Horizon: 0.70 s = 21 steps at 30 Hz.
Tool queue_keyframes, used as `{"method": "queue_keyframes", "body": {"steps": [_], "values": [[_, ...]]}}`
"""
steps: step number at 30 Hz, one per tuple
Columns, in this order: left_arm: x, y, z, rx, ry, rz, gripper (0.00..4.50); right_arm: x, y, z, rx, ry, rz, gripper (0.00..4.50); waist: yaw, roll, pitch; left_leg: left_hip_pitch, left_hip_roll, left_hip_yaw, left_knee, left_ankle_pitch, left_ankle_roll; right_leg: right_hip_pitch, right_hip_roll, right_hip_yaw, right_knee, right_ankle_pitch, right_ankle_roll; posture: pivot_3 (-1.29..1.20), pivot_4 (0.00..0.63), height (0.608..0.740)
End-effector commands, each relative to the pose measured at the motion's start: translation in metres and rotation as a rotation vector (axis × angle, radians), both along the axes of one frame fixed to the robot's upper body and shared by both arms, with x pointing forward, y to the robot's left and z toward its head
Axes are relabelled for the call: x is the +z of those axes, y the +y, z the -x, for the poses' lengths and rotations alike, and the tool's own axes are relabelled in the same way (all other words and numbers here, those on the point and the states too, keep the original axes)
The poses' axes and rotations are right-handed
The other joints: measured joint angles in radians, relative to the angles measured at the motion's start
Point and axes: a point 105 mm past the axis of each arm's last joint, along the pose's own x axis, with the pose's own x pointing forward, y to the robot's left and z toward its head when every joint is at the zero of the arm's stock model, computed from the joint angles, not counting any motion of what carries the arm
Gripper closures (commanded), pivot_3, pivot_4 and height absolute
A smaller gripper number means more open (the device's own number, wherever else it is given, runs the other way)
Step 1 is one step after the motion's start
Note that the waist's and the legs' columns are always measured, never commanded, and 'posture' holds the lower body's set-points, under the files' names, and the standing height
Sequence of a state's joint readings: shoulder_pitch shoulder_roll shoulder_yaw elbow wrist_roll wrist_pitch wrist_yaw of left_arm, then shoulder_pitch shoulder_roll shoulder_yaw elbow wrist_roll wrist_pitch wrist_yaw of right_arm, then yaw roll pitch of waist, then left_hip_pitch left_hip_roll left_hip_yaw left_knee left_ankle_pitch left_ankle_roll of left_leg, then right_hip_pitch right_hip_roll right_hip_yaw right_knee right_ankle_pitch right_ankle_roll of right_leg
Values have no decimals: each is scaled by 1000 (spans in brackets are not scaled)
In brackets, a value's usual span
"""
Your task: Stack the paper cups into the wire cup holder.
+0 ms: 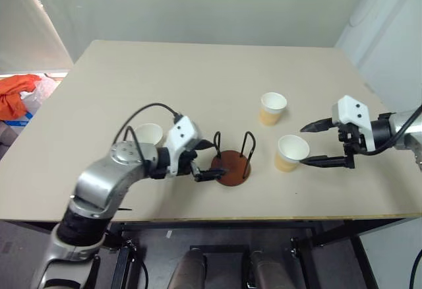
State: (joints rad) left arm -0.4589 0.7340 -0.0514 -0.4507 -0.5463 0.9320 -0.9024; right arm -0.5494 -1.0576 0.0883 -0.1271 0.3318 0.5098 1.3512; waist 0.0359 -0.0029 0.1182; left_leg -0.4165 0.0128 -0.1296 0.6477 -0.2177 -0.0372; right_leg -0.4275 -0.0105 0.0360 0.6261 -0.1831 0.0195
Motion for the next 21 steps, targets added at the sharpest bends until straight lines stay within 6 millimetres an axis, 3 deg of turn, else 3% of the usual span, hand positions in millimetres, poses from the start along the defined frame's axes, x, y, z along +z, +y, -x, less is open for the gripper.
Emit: {"method": "queue_keyframes", "body": {"steps": [1,6,12,15,21], "values": [[35,15,18,-82,-93,15,14,1,-1,3,35,-30,67,0,0,0,0,0,0,0,0,-1,0,0,0,0,0,0,0,0,150,740],[74,41,32,-124,-215,-47,14,-11,3,7,79,-1,120,0,-1,0,0,0,2,-1,-1,-4,0,-1,3,1,0,-3,-3,0,150,740],[98,49,38,-145,-308,-76,14,-33,7,0,93,-4,202,0,-1,0,0,-1,2,-2,-1,-5,1,-2,2,1,0,-4,-4,0,150,740],[99,48,38,-148,-310,-73,0,-42,5,-7,90,-32,270,545,-2,0,0,0,3,-2,-1,-6,1,-3,2,1,1,-4,-4,0,150,740],[95,53,32,-101,-303,-91,0,-35,7,-14,93,-69,280,2600,-6,0,0,-2,4,-1,-1,-7,1,-6,2,0,1,-3,-5,0,150,740]]}}
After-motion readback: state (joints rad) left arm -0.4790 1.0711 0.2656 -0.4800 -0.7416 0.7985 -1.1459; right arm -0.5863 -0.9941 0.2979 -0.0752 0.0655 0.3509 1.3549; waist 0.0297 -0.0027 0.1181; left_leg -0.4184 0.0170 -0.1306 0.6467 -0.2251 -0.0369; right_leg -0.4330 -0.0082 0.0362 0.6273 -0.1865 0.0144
